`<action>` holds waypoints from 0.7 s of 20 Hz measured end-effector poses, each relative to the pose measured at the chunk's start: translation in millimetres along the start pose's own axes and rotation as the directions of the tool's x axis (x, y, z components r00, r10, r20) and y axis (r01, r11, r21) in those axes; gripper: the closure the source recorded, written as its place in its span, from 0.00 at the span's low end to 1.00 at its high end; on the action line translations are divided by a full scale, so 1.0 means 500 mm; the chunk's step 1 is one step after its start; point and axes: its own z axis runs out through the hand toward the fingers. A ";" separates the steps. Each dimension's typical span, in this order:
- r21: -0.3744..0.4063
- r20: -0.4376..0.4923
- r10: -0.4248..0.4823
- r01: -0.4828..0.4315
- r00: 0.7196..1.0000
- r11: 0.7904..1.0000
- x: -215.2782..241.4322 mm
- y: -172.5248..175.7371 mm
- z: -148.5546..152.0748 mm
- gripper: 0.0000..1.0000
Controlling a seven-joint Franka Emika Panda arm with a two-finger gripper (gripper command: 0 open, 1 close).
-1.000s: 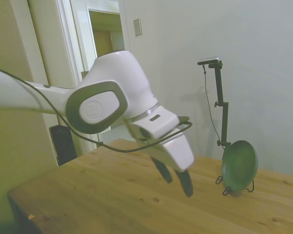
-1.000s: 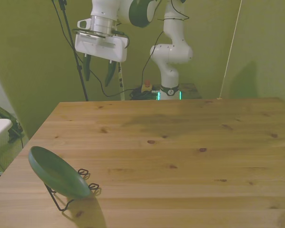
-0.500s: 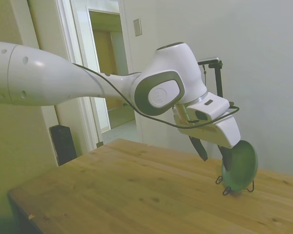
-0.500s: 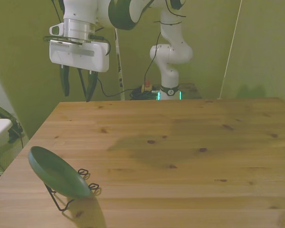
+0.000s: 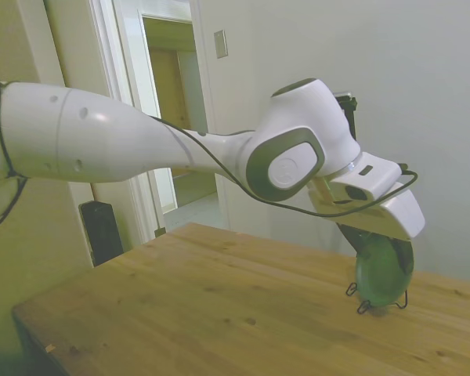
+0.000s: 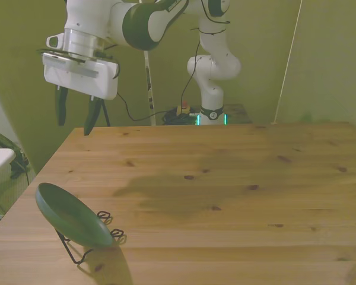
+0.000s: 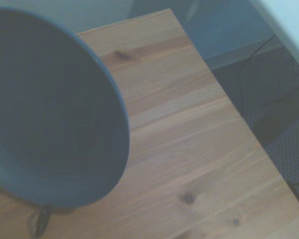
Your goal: Unload the plate
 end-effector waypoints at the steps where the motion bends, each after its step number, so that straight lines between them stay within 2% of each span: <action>1: 0.003 -0.009 0.007 -0.007 1.000 1.000 0.014 -0.003 0.010 0.00; 6: 0.027 -0.026 0.030 -0.029 0.999 0.999 0.054 -0.040 0.072 0.00; 14: 0.054 -0.040 -0.009 0.011 0.999 0.998 0.051 -0.129 0.142 0.00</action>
